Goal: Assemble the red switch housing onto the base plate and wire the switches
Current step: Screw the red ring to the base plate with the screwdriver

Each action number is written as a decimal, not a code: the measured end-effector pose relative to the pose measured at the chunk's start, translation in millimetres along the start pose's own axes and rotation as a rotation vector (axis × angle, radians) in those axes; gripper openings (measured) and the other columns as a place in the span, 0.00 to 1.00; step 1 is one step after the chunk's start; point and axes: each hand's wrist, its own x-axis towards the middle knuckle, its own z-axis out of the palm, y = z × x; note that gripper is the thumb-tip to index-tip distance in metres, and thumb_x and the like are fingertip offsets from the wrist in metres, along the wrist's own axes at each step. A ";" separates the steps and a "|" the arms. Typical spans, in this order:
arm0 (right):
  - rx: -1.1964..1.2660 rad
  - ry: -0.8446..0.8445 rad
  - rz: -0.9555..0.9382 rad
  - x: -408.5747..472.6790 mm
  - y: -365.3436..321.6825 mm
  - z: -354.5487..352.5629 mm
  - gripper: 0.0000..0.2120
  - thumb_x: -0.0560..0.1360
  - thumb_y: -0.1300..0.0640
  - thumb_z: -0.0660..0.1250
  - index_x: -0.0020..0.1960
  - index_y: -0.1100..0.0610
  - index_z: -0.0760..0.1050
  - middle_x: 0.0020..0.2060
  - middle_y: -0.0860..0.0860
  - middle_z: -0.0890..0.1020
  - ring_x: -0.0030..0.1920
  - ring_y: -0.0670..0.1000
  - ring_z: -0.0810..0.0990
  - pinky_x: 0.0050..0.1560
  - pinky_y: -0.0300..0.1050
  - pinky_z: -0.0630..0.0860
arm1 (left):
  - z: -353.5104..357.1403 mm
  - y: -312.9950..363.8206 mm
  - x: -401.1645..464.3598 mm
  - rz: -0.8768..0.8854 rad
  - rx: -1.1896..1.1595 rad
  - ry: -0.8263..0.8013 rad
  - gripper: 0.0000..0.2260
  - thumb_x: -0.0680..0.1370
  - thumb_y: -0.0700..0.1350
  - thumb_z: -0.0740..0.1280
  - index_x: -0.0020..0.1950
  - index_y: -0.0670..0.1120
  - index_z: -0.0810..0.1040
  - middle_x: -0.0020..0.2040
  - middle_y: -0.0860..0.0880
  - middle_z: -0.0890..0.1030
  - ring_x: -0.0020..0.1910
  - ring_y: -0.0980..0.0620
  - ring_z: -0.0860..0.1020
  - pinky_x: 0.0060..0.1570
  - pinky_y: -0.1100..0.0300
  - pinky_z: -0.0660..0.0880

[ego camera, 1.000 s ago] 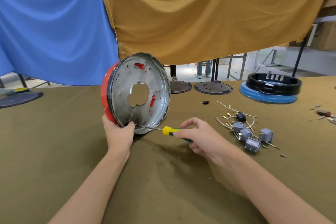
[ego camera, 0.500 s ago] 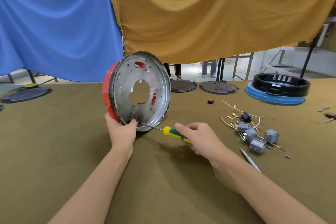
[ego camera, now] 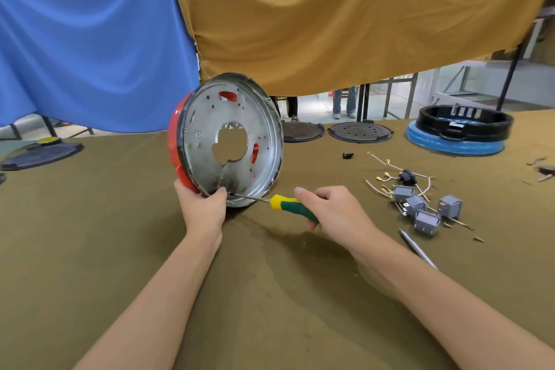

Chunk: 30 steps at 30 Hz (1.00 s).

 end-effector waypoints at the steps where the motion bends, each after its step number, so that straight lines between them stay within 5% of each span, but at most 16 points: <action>1: 0.030 -0.032 -0.006 0.5 0.1 -1.1 0.18 0.74 0.41 0.69 0.47 0.57 0.78 0.33 0.48 0.81 0.27 0.44 0.71 0.31 0.40 0.66 | 0.2 -0.1 0.7 -0.014 -0.016 0.005 0.26 0.70 0.27 0.67 0.53 0.57 0.68 0.50 0.57 0.78 0.48 0.62 0.79 0.64 0.47 0.76; 4: 0.030 -0.067 -0.124 0.5 -1.8 -4.8 0.13 0.70 0.53 0.75 0.51 0.51 0.74 0.45 0.49 0.78 0.37 0.48 0.74 0.34 0.39 0.68 | 0.1 1.1 1.9 -0.055 -0.048 0.013 0.26 0.70 0.28 0.67 0.58 0.54 0.68 0.52 0.55 0.78 0.54 0.53 0.79 0.63 0.44 0.76; 8: -0.072 0.100 -0.357 -5.0 -3.1 -7.8 0.08 0.71 0.56 0.75 0.47 0.51 0.78 0.39 0.45 0.79 0.37 0.42 0.74 0.35 0.31 0.68 | -0.1 2.5 3.8 -0.112 -0.097 0.022 0.27 0.70 0.28 0.67 0.61 0.53 0.67 0.54 0.54 0.78 0.58 0.48 0.79 0.63 0.44 0.76; 11: -0.125 0.131 -0.337 -8.6 -2.7 -5.3 0.08 0.72 0.50 0.74 0.43 0.54 0.80 0.34 0.49 0.80 0.31 0.44 0.72 0.30 0.34 0.66 | 0.2 2.5 1.6 -0.056 -0.042 0.012 0.26 0.70 0.28 0.67 0.60 0.53 0.67 0.53 0.56 0.78 0.54 0.54 0.79 0.64 0.46 0.76; 14: -0.158 0.114 -0.200 -7.3 -1.9 0.9 0.19 0.76 0.46 0.67 0.38 0.61 0.78 0.34 0.59 0.82 0.29 0.49 0.68 0.31 0.44 0.67 | 1.2 2.1 -0.9 0.034 0.031 -0.039 0.26 0.71 0.28 0.67 0.59 0.53 0.67 0.52 0.57 0.78 0.51 0.59 0.79 0.64 0.49 0.75; 18: -0.087 0.014 -0.099 -5.3 -1.9 0.8 0.18 0.75 0.42 0.68 0.45 0.58 0.77 0.40 0.55 0.85 0.30 0.46 0.71 0.28 0.37 0.65 | 0.0 0.3 2.1 -0.018 -0.017 0.002 0.26 0.70 0.28 0.67 0.58 0.53 0.67 0.51 0.56 0.78 0.51 0.57 0.79 0.64 0.48 0.76; 21: -0.086 -0.039 -0.176 -5.9 -1.7 -0.5 0.13 0.72 0.47 0.74 0.50 0.50 0.74 0.45 0.50 0.79 0.38 0.46 0.75 0.33 0.35 0.67 | 0.6 1.9 3.7 -0.077 -0.065 0.017 0.27 0.70 0.27 0.67 0.58 0.55 0.67 0.52 0.55 0.78 0.55 0.52 0.79 0.63 0.46 0.76; 25: -0.156 0.098 -0.365 -5.5 -2.9 -3.3 0.09 0.73 0.55 0.74 0.49 0.50 0.76 0.46 0.49 0.78 0.46 0.48 0.76 0.41 0.34 0.69 | -0.1 2.4 4.3 -0.115 -0.107 0.030 0.27 0.70 0.27 0.67 0.59 0.54 0.67 0.53 0.55 0.78 0.57 0.49 0.79 0.63 0.45 0.76; 30: -0.140 0.119 -0.279 -6.4 2.2 -1.9 0.10 0.73 0.48 0.73 0.42 0.55 0.80 0.33 0.51 0.81 0.29 0.43 0.70 0.28 0.34 0.65 | 2.4 1.9 0.2 0.020 0.025 -0.028 0.26 0.71 0.28 0.67 0.61 0.51 0.67 0.52 0.55 0.79 0.51 0.57 0.79 0.64 0.49 0.76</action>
